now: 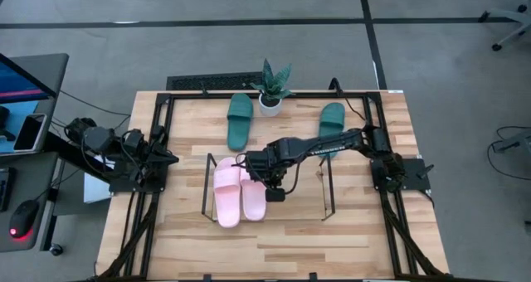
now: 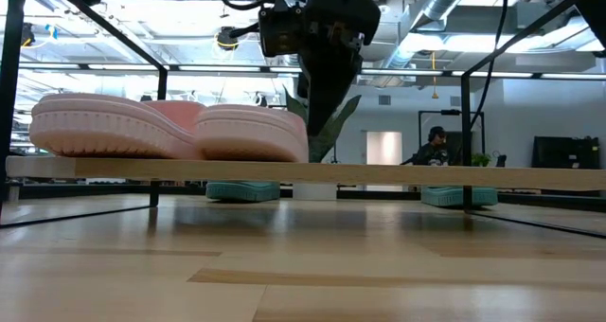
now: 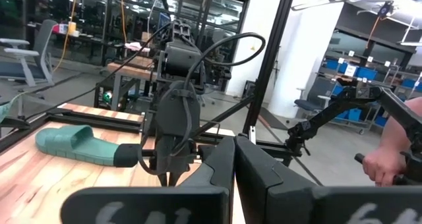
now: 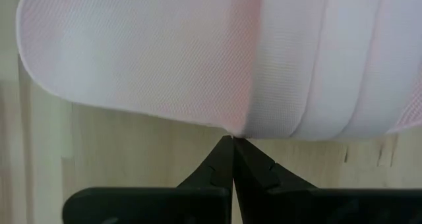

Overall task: Pick and place slides into the shelf
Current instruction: Put the pink slide on the shelf

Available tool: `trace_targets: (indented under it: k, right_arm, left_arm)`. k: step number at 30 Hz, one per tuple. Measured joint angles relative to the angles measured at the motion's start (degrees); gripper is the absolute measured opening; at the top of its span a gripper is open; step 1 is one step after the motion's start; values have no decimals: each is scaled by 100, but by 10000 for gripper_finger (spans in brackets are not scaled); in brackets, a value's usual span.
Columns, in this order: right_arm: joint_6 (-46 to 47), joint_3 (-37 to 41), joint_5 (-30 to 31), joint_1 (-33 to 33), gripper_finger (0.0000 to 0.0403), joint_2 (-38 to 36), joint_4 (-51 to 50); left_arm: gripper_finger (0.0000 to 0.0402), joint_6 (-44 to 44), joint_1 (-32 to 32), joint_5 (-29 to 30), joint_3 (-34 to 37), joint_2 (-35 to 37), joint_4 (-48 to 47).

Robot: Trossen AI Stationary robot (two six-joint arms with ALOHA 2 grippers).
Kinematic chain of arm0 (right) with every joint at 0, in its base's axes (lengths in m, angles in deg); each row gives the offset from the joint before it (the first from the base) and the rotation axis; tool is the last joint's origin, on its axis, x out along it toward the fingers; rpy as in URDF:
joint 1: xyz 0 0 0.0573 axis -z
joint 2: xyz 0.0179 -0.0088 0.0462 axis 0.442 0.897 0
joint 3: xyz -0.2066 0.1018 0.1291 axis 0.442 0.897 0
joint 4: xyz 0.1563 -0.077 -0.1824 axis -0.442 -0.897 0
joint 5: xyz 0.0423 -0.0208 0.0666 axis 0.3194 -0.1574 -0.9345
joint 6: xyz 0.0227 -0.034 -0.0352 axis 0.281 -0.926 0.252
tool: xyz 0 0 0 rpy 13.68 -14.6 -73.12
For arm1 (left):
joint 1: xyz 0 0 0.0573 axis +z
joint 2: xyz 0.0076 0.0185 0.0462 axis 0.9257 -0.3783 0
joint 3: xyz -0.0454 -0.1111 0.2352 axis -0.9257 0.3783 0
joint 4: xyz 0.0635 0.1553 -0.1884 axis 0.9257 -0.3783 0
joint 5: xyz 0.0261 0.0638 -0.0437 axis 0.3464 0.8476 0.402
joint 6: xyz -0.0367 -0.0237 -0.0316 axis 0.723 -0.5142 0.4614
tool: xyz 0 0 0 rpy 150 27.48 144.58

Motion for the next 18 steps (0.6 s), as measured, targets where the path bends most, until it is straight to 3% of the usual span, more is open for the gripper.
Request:
trace_targets:
  k: [18]
  right_arm:
    - [167,-190,113,-201,0,0,-38]
  left_arm:
    - [0,48,0,-67,0,0,-1]
